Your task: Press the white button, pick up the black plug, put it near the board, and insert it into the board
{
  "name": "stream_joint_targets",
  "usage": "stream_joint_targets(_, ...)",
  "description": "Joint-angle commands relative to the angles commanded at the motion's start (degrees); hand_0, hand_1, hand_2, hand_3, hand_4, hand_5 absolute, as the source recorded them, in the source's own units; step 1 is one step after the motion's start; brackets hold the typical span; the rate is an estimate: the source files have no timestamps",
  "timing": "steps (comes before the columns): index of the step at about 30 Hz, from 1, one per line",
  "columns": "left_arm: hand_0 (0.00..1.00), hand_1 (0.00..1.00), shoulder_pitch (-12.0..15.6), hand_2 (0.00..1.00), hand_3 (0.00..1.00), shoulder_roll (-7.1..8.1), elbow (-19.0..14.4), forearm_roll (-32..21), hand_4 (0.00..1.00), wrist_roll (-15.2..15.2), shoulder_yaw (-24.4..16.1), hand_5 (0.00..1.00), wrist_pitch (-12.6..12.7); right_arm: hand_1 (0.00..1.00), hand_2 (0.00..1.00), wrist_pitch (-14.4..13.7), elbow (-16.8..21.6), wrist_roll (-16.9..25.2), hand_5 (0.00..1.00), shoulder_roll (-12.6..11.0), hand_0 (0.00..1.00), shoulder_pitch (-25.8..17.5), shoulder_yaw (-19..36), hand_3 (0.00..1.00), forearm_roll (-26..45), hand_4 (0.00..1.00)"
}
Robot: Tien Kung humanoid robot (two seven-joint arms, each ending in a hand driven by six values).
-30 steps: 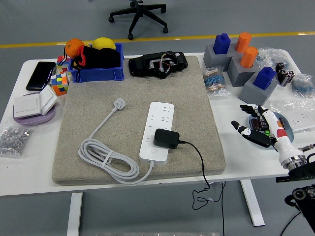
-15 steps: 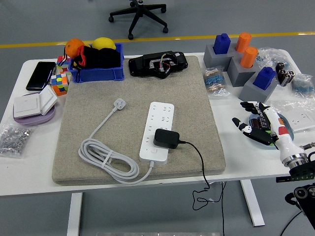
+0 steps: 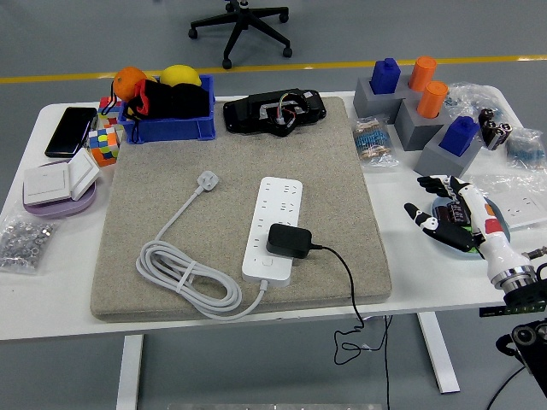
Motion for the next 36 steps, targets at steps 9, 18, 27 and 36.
stream_joint_targets(9,0.466,0.496,0.3,0.519,0.57,-0.28,0.0,0.1,0.608,0.0,-0.5,0.248,0.0,0.699,0.683,0.2,0.4,0.0,0.448,0.1,0.774,-0.2,0.3,0.681,-0.2,0.844)
stream_joint_targets(18,0.466,0.496,0.7,0.519,0.57,0.05,0.0,0.5,0.608,-0.2,-1.1,0.251,0.0,0.691,0.679,0.3,0.7,-0.4,0.439,0.4,0.767,-0.4,1.4,0.677,-0.6,0.837)
stream_joint_targets(27,0.466,0.496,0.6,0.519,0.57,0.31,0.0,-0.3,0.608,-0.5,-0.6,0.251,-0.1,0.692,0.679,0.5,0.7,-0.5,0.437,0.6,0.763,0.0,1.9,0.675,-0.8,0.835)
stream_joint_targets(36,0.466,0.496,0.7,0.519,0.57,0.64,0.0,0.9,0.608,-0.2,-1.9,0.252,-0.1,0.681,0.669,0.6,0.8,-0.3,0.433,0.6,0.758,-0.1,2.6,0.66,-0.9,0.833)
